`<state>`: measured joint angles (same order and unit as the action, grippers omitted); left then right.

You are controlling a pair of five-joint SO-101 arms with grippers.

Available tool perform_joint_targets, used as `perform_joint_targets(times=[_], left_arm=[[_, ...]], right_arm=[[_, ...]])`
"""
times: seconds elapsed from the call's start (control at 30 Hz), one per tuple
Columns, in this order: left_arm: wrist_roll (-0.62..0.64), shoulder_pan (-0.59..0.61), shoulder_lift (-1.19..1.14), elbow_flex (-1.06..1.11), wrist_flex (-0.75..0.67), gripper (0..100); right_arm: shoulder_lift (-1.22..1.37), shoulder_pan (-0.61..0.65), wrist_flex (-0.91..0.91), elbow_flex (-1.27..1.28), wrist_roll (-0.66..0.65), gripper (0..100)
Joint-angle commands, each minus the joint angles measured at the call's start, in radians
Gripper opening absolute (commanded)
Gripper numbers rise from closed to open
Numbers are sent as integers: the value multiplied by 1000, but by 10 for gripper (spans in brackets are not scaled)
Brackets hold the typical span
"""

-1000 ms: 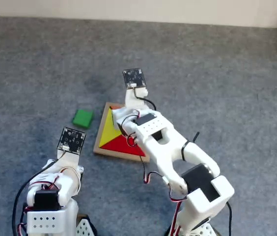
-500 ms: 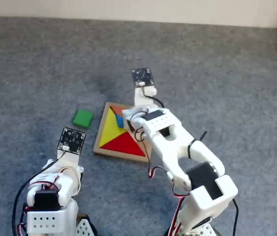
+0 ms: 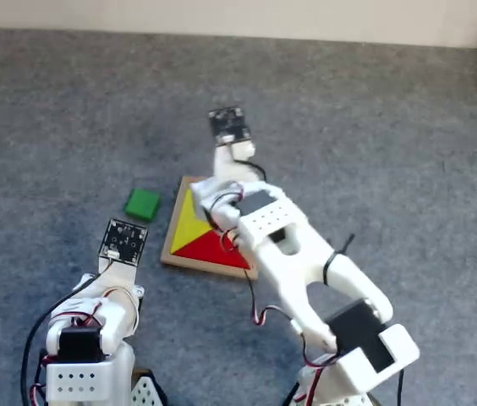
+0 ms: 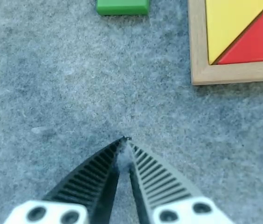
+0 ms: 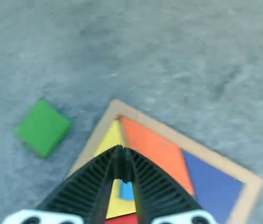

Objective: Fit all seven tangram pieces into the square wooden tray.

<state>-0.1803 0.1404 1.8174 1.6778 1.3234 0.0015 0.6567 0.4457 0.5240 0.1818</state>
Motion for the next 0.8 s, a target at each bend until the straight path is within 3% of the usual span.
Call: perform_joint_targets(times=[0.0,0.27,0.47,0.77], left_arm=[[3,12,7,18,3,5],[3,12,7,18,3,5],[3,12,7,18,3,5],[3,12,7,18,3,5]], right_arm=[[-61,44,1,-41,-6,4],[116,5,7,-50,-8,4],[68,-64,54,-33,-11,4],[-30,-61,53,-31,-8,4]])
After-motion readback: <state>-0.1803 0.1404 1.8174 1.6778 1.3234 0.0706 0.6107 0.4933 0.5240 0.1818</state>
